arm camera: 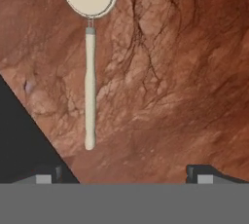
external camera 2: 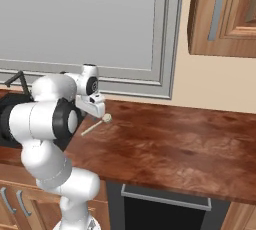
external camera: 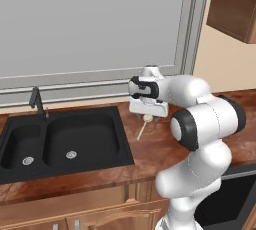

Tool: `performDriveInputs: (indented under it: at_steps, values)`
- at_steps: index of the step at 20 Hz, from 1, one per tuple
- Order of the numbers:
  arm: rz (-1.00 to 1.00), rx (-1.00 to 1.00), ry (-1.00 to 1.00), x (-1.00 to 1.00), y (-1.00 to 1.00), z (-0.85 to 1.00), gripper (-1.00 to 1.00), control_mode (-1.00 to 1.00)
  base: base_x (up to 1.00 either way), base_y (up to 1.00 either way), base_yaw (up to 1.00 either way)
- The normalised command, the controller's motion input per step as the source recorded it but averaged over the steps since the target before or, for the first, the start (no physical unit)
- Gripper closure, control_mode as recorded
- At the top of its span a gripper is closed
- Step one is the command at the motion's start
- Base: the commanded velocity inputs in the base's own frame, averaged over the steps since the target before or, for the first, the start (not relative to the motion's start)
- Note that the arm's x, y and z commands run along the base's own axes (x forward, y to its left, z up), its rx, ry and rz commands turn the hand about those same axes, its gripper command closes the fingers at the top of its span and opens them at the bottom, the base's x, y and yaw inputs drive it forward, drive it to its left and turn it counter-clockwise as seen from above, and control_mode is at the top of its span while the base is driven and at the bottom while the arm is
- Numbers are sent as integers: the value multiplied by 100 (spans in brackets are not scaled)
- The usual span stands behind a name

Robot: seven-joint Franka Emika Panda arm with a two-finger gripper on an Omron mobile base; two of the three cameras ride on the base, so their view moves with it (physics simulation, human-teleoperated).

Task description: Grab the spray bottle from the cabinet, then place it next to the cutting board for sanitizing. Then grab the dish brush from the countertop next to the sink and place it next to the cutting board.

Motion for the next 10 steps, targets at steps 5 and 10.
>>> performDriveInputs:
  at_steps: [5,10]
  values:
    - [-15,0,3,22,1,-31,-100,-100,0,0,0]
    - [-23,-4,0,16,2,-30,-100,-100,0,0,0]
